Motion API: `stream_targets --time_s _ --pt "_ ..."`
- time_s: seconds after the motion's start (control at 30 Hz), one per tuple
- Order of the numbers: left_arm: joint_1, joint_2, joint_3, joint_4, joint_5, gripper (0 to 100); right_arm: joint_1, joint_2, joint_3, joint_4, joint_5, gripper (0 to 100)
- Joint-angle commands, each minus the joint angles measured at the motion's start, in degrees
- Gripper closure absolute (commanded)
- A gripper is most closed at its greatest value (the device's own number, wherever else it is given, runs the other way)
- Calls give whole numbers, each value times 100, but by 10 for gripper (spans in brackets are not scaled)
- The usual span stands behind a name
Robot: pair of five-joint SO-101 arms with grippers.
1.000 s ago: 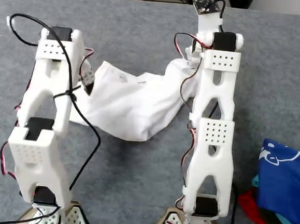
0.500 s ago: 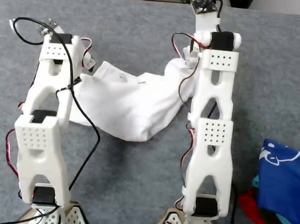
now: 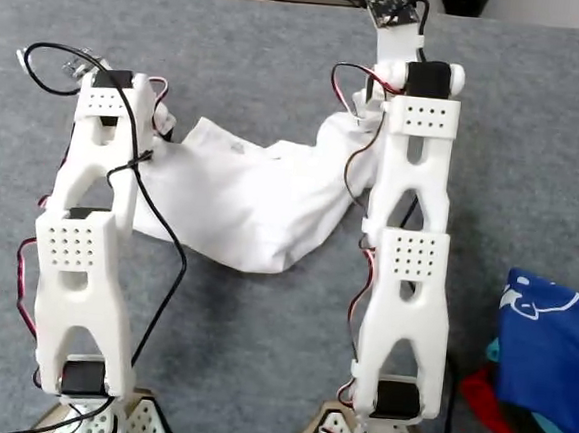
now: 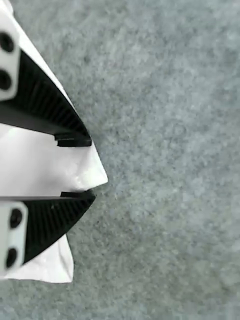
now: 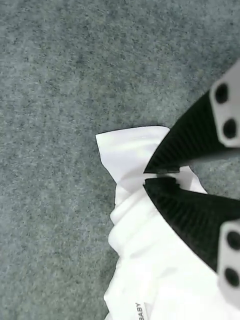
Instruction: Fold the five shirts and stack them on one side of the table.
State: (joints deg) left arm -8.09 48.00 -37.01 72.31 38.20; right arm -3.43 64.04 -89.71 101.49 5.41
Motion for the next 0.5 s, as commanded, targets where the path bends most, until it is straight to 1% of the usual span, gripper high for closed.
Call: stream_targets --time_s 0.0,0.33,0.4,0.47 --pt "-149 -31 -246 -105 114 836 -84 -242 -48 62 53 994" --pt "-149 31 -229 -132 123 839 -84 -242 -13 62 53 994" --pt "-149 31 -202 -123 114 878 -84 -242 -31 62 53 994" --pt "-158 31 -193 -105 105 951 -84 -242 -48 62 53 994"
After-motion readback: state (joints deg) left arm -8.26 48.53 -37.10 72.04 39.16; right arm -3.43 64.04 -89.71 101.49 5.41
